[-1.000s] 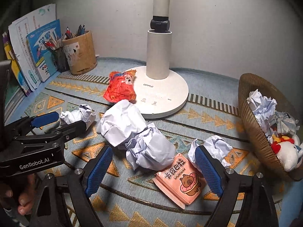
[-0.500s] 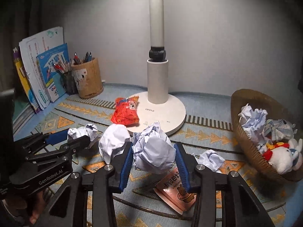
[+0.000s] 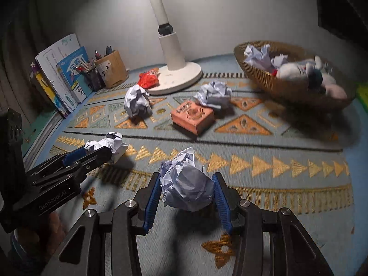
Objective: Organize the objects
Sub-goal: 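Carry both paper balls into the glass bowl and open both tools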
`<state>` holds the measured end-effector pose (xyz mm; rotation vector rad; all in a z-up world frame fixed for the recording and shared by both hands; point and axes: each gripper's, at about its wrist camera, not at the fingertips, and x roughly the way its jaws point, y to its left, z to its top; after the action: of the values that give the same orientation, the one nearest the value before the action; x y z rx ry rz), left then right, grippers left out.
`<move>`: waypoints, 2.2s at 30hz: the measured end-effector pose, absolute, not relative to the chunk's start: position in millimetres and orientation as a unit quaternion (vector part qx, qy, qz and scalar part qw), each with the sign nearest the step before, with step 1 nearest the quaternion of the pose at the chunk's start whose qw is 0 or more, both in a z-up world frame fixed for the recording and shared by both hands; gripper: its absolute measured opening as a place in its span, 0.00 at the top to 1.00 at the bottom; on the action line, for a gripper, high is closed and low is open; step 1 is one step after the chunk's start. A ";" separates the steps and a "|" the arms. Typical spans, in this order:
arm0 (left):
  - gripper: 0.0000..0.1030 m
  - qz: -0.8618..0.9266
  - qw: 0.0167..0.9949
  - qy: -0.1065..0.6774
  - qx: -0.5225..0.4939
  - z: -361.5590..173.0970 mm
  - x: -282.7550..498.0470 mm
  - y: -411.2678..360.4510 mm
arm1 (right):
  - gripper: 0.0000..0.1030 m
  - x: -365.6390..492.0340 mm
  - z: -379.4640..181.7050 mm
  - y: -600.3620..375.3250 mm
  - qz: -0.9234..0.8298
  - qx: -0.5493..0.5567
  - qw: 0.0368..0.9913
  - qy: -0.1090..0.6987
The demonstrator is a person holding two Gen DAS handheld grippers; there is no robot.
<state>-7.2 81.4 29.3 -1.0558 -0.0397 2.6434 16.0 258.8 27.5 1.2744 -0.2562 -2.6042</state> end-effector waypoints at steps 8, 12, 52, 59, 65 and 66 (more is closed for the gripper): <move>0.59 0.916 0.142 -0.034 -0.373 26.9 -11.0 72.6 | 0.33 29.7 21.9 277.5 -0.885 0.429 0.117 -0.139; 0.58 0.916 0.146 -0.014 -0.372 26.8 -9.3 80.1 | 0.33 31.5 16.6 281.5 -0.876 0.438 0.128 -0.156; 0.29 0.882 0.316 -0.016 -0.349 87.0 -213.6 292.6 | 0.47 -167.6 138.5 448.8 -0.929 0.338 -0.035 -0.144; 0.26 0.885 0.311 -0.012 -0.346 91.6 -186.9 274.7 | 0.47 -142.6 135.2 440.0 -0.926 0.349 -0.024 -0.143; 0.26 0.890 0.301 -0.019 -0.342 111.1 -137.0 241.0 | 0.47 -96.3 143.3 397.7 -0.928 0.351 0.009 -0.126; 0.26 0.889 0.301 -0.029 -0.343 115.5 -126.6 228.9 | 0.46 -87.3 145.4 386.5 -0.929 0.350 0.015 -0.117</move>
<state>-126.6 228.9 115.5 -0.9112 -0.0762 2.3585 -87.3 386.5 145.4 1.0897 -0.3637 -2.8921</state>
